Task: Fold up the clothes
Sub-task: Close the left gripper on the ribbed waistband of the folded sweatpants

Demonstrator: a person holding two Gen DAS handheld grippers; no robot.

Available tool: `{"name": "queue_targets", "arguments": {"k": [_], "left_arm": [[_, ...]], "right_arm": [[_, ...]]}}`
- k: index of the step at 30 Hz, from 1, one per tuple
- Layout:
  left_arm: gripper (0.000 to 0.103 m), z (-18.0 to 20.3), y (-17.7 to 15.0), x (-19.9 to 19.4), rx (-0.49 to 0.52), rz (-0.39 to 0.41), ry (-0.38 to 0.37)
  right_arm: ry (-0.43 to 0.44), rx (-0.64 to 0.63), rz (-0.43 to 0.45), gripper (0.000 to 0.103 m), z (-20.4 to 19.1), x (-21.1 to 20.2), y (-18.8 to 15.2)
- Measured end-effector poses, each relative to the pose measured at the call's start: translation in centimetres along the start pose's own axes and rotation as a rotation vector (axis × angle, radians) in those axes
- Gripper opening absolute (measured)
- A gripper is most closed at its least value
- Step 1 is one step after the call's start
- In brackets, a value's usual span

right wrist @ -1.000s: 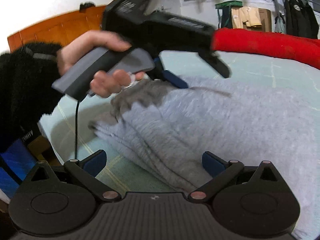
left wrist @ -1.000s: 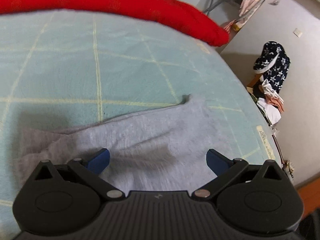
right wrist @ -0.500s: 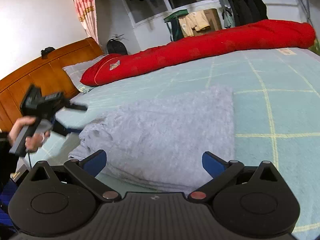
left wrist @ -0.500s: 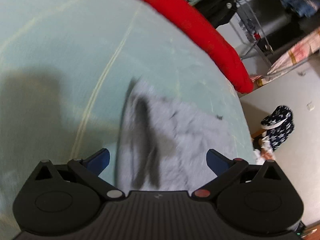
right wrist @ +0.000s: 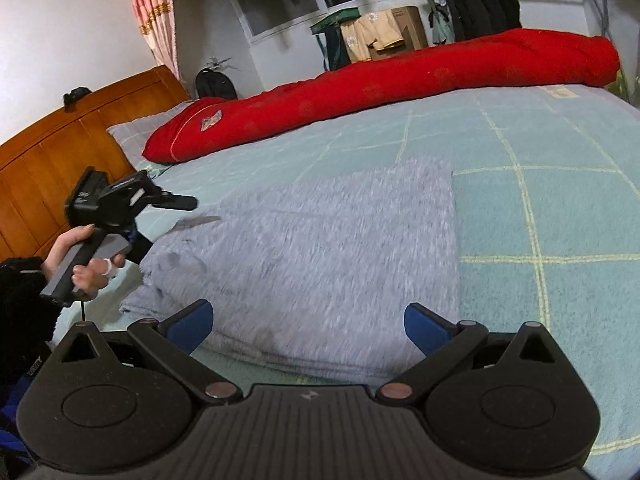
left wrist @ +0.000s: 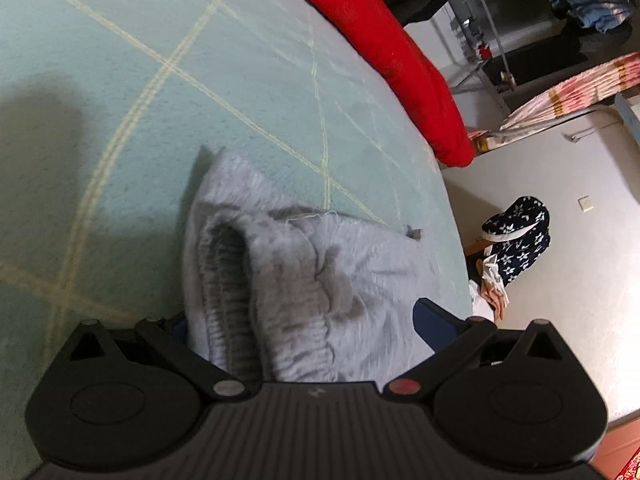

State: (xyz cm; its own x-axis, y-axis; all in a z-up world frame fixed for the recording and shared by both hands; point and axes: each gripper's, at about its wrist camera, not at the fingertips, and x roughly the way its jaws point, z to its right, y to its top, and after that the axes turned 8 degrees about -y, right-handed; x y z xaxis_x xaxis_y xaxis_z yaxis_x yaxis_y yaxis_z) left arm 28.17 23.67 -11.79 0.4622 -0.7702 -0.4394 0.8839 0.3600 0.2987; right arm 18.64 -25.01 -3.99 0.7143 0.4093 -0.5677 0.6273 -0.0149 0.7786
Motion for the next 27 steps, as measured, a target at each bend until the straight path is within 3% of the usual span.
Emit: {"name": "queue_targets", "arguments": {"k": [6,10,17,19,23,27], "left_arm": [[0.102,-0.3,-3.7,-3.1,-0.026,-0.047,-0.112],[0.102,-0.7,-4.8,-3.9,-0.021,-0.079,-0.131],[0.102,-1.2,-0.5,0.6,-0.066,-0.116,-0.115],[0.102,-1.0,-0.9,0.5,-0.034,-0.126,-0.131],[0.102,-2.0,-2.0,-0.5,0.036,-0.109,-0.237],[0.102,-1.3,-1.8,0.1,0.115,-0.17,-0.209]], "right_arm": [[0.006,0.002,0.005,0.103,0.3,-0.3,-0.4],[0.01,0.01,0.0,0.103,0.7,-0.3,-0.3],[0.005,0.029,0.007,0.103,1.0,-0.5,0.0],[0.004,0.038,0.009,0.103,1.1,-0.4,0.0],[-0.005,0.048,-0.003,0.103,1.8,0.0,-0.1],[-0.012,0.062,-0.005,0.103,2.3,0.3,0.0]]}}
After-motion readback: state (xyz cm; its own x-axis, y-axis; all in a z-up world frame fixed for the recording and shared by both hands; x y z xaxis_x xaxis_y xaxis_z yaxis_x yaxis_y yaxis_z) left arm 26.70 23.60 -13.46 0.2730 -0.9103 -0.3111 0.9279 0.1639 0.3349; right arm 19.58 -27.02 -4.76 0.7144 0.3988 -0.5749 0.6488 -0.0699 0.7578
